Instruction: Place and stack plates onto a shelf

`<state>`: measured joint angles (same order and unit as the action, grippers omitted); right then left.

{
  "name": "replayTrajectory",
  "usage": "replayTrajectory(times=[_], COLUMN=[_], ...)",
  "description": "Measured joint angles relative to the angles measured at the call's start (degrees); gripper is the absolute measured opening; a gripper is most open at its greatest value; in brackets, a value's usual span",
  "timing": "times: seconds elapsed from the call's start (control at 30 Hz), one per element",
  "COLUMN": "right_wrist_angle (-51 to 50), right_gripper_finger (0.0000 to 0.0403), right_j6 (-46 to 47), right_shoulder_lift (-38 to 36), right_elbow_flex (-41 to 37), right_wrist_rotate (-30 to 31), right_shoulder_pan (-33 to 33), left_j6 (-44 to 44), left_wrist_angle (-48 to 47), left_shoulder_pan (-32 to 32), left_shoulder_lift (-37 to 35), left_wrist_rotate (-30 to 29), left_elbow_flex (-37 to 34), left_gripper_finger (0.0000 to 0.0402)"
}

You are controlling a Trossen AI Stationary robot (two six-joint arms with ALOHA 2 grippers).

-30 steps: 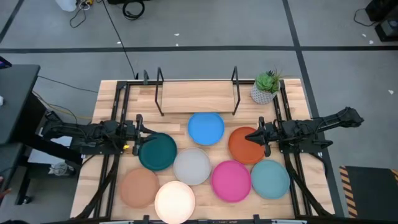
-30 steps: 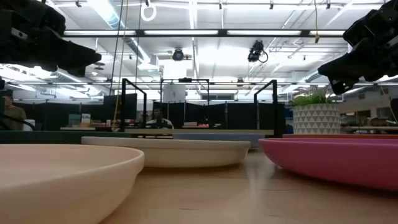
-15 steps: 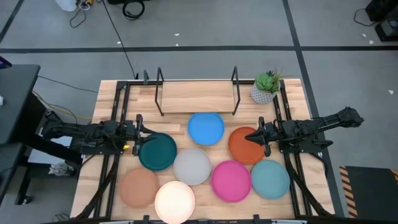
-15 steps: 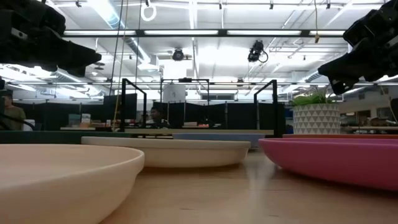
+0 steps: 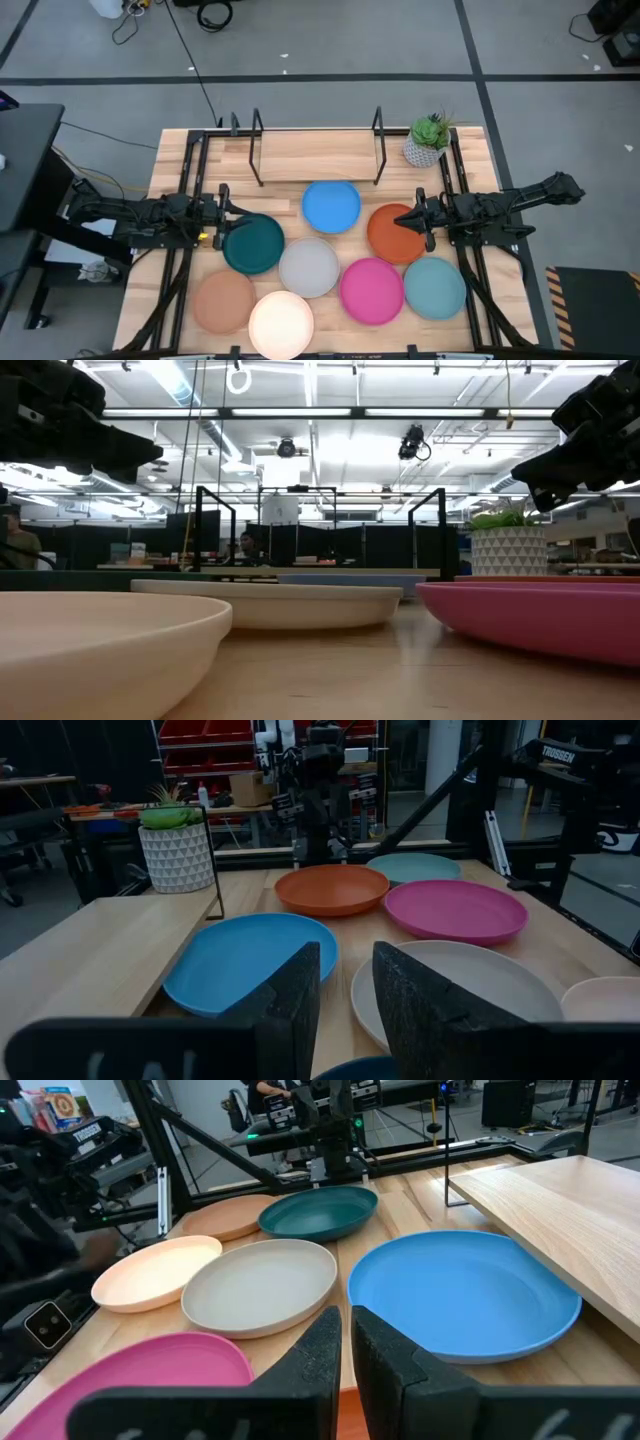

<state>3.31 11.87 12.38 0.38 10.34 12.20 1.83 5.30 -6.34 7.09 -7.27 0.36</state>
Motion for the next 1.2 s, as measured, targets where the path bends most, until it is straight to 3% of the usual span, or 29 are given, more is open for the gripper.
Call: replayTrajectory(times=[0.6,0.83,1.2], right_wrist_angle=[0.00,0.37,13.59], right_gripper_finger=[0.0034,0.0034,0.0034], right_j6=[0.01,0.01,0.88], right_shoulder_lift=[-0.01,0.00,1.32], right_elbow_flex=[0.00,0.00,1.29], right_wrist_rotate=[0.00,0.21,-0.72], right_shoulder_pan=[-0.02,-0.01,-0.30], left_j6=[-0.02,-4.06,-14.16], left_wrist_angle=[0.16,6.27,7.39], left_shoulder_pan=[0.01,0.01,-0.01], left_shoulder_lift=[0.00,0.00,0.02], left_wrist_rotate=[-0.02,0.04,0.11], left_elbow_flex=[0.00,0.02,0.00], left_gripper_finger=[0.0103,0.0103,0.0103])
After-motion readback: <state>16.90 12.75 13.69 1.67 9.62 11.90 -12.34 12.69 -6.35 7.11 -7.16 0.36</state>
